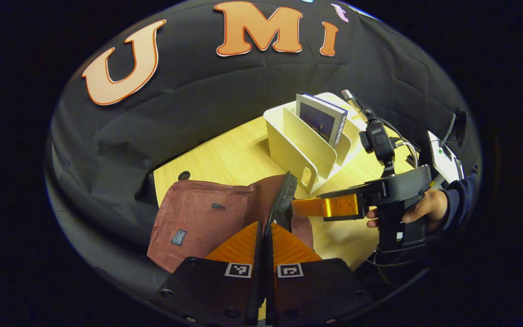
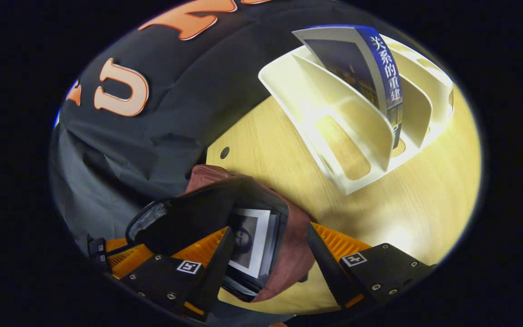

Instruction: Open the schoolbag, grab two books from the bookshelf and put them into the schoolbag.

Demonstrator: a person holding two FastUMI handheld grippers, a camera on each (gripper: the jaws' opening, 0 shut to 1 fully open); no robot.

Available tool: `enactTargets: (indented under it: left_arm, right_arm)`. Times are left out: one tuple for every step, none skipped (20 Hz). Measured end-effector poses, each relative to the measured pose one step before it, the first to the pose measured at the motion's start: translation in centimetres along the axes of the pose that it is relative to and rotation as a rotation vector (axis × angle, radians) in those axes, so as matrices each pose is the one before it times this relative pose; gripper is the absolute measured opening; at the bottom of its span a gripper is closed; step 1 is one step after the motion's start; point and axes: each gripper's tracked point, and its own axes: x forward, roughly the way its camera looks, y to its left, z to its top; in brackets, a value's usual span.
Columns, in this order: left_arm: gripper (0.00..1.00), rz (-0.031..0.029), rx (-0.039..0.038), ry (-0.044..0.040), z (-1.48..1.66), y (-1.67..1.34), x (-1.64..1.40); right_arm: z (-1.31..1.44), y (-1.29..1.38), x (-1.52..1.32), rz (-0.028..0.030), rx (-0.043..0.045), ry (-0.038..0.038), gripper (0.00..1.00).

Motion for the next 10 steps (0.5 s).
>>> enactTargets:
  left_arm:
    - [0.06, 0.00055, 0.00062, -0.00240, 0.108, 0.005, -0.046]
    - [0.06, -0.00333, -0.00146, 0.00155, -0.057, -0.130, 0.105]
    - [0.06, -0.00030, -0.00046, -0.00086, -0.103, 0.056, 0.176]
    - [0.06, -0.00359, -0.00370, 0.00075, -0.066, -0.080, 0.108]
    - [0.06, -0.00342, -0.00121, -0.00087, -0.058, -0.088, 0.048]
    - [0.06, -0.00363, 0.00103, 0.00113, -0.093, -0.215, 0.059]
    - [0.07, -0.00227, 0.00584, -0.00016, 0.013, -0.043, 0.098]
    - [0.06, -0.00307, 0.00562, 0.00033, -0.048, -0.058, 0.061]
    - [0.06, -0.00416, 0.00652, -0.00063, -0.193, -0.095, -0.038]
    - [0.07, -0.00514, 0.00318, -0.00022, 0.058, -0.022, 0.124]
  right_arm:
    - [0.076, -0.460, -0.479, -0.01482, -0.01441, 0.00174, 0.96]
    - [0.112, -0.533, -0.449, -0.01525, -0.01462, 0.00219, 0.96]
    - [0.006, -0.498, -0.390, -0.01387, -0.01831, 0.00328, 0.96]
    - [0.165, -0.482, -0.452, -0.01386, -0.02082, 0.00148, 0.97]
    - [0.022, -0.557, -0.398, -0.01511, -0.02826, 0.00626, 0.97]
    - [0.130, -0.566, -0.442, -0.01938, -0.03037, 0.00659, 0.97]
    - [0.254, -0.579, -0.485, -0.01919, -0.02997, 0.00203, 0.97]
    - [0.342, -0.595, -0.521, -0.01792, -0.02622, 0.00244, 0.97]
    - [0.253, -0.438, -0.576, -0.01577, -0.02605, 0.00591, 0.97]
    - [0.319, -0.501, -0.535, -0.01649, -0.02266, 0.00525, 0.97]
